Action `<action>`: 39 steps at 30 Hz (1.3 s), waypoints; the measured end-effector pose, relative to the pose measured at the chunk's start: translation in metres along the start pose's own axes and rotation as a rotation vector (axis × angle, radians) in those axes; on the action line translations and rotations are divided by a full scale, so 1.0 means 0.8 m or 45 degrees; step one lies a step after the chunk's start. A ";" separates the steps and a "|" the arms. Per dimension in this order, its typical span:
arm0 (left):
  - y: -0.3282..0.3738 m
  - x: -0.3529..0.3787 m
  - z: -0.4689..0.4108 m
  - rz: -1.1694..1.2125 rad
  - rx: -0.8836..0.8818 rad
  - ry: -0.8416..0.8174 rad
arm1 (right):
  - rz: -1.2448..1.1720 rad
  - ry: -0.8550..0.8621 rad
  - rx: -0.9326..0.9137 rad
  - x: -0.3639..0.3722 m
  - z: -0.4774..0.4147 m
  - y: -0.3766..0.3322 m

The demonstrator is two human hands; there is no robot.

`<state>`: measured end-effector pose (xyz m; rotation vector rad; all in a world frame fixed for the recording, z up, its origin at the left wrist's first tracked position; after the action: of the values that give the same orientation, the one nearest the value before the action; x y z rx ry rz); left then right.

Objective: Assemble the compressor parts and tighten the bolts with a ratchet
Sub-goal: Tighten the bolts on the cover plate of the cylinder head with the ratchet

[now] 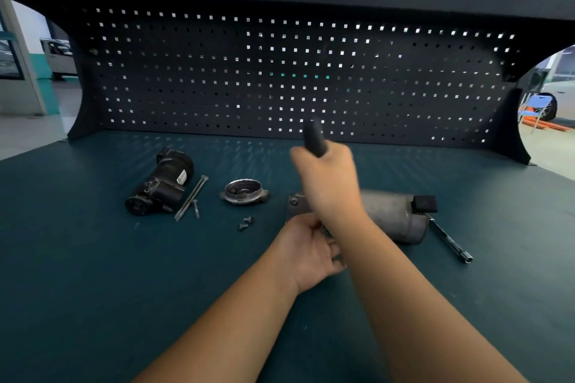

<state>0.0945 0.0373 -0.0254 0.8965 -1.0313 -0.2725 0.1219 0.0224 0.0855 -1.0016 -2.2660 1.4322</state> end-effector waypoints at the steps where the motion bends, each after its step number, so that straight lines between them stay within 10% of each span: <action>1: 0.001 0.000 0.000 -0.004 0.025 -0.004 | 0.161 -0.085 -0.014 0.011 -0.001 -0.001; 6: 0.006 0.006 0.005 0.103 0.073 -0.078 | 0.539 -0.394 -0.037 0.045 0.005 0.000; 18: -0.001 0.010 0.010 0.043 -0.065 0.009 | -1.121 0.796 0.214 -0.070 0.027 0.040; 31: 0.008 0.008 0.006 0.101 0.076 -0.078 | 0.607 -0.159 -0.077 0.036 0.002 0.001; 39: -0.004 0.006 0.004 0.051 -0.084 -0.007 | -0.901 0.548 0.225 -0.063 0.015 0.030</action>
<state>0.0950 0.0311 -0.0240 0.8149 -1.0386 -0.2742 0.1611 -0.0134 0.0650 -0.3354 -1.8511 0.9683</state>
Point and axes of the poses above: each hand's wrist, its own z-axis away from the middle knuckle, its own x-axis out of the palm, y = z × x, the point moved 6 cm from there along -z, towards the middle knuckle
